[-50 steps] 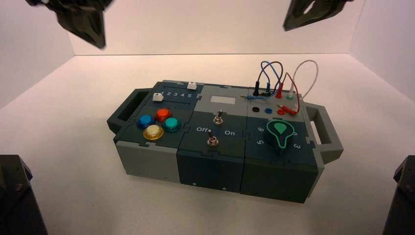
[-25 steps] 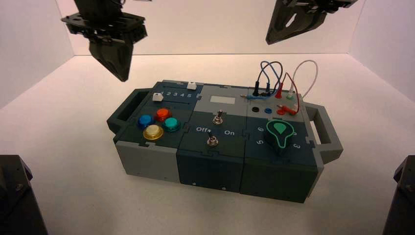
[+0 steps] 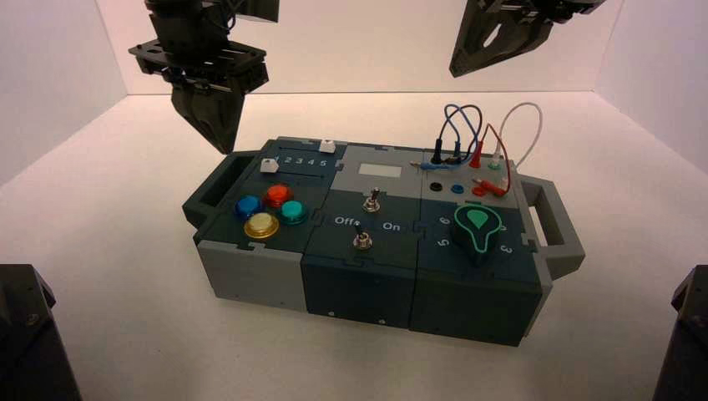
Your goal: Move the bottom slider to position 3.
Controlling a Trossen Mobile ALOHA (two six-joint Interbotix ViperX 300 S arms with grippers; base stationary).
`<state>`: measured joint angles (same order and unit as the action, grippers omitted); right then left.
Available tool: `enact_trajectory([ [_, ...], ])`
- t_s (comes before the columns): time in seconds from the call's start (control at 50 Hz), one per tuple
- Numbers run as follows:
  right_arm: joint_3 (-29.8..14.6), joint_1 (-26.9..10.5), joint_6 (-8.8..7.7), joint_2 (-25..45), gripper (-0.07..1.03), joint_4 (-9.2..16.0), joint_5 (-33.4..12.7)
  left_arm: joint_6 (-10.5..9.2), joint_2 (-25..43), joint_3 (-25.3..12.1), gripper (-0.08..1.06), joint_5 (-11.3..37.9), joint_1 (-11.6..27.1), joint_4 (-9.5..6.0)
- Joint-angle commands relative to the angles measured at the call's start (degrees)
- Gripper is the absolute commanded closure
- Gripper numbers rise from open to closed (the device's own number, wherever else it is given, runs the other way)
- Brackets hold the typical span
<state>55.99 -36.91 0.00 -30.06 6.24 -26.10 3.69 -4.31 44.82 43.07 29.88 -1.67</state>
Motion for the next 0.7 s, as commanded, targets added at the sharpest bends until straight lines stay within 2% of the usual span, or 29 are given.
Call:
enact_trajectory([
  [0.02,-1.85,-0.44,-0.09,-0.44,0.98,0.18,0.09,0.09,-0.62,-1.67,1.01,-1.32,0.26,-0.35],
  [0.28,-1.85,-0.44,-0.18,-0.62,0.98,0.18,0.09,0.0,0.97,-2.55,1.01,-1.93,1.76,-1.23],
  [0.7,-2.02,-0.44,-0.18,-1.14,0.98,0.09,-0.26,0.0,4.39,-3.43,1.01,-2.11,3.78,-1.23],
])
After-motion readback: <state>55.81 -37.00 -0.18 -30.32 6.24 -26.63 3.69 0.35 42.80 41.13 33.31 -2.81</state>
